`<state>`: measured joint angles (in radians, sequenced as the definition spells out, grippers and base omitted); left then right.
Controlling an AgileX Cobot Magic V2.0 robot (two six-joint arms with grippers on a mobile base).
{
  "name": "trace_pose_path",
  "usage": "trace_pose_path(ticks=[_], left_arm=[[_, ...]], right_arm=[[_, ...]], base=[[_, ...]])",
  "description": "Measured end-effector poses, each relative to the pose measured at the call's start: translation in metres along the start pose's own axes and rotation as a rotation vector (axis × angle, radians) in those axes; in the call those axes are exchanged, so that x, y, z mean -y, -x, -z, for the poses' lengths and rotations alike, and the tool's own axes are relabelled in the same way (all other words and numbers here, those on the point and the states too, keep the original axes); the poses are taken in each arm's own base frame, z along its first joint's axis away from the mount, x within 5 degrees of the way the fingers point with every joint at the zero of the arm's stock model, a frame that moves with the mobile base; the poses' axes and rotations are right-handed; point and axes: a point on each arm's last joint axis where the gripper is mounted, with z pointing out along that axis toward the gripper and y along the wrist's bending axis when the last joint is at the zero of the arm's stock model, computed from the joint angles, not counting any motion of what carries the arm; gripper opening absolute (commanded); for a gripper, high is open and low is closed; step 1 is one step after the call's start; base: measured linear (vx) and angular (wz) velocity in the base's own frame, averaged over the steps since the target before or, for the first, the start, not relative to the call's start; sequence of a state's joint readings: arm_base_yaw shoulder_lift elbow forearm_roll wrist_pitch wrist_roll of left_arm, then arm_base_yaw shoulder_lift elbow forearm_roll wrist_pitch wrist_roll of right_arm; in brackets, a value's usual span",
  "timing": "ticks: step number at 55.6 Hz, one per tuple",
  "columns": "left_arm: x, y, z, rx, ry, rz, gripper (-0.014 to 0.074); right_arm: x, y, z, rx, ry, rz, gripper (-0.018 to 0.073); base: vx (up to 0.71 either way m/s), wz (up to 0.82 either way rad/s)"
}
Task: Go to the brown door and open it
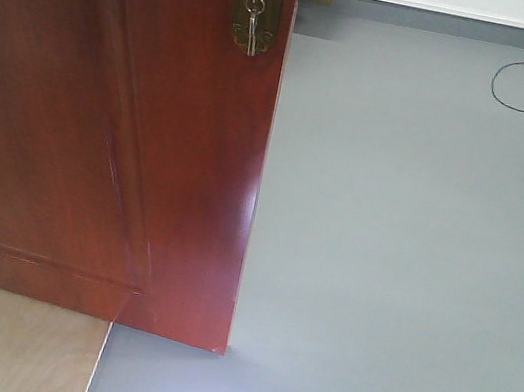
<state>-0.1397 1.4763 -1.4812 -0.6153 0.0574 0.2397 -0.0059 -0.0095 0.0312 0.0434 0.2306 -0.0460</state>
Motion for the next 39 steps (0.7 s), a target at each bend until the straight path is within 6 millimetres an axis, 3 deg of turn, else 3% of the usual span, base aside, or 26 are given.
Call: trace_pose_path(ticks=[24, 32, 39], left_arm=[[0.004, 0.006, 0.008, -0.006, -0.012, -0.064, -0.0006], [0.013, 0.026, 0.037, 0.034, -0.019, -0.243, -0.0006], [0.014, 0.035, 0.074, 0.116, 0.005, -0.437, -0.0006]], right_arm=[[0.000, 0.000, 0.000, 0.000, 0.000, 0.000, 0.0000], [0.000, 0.000, 0.000, 0.000, 0.000, 0.000, 0.0000], [0.000, 0.000, 0.000, 0.000, 0.000, 0.000, 0.0000]], base=[[0.00, 0.00], [0.00, 0.00], [0.00, 0.00]])
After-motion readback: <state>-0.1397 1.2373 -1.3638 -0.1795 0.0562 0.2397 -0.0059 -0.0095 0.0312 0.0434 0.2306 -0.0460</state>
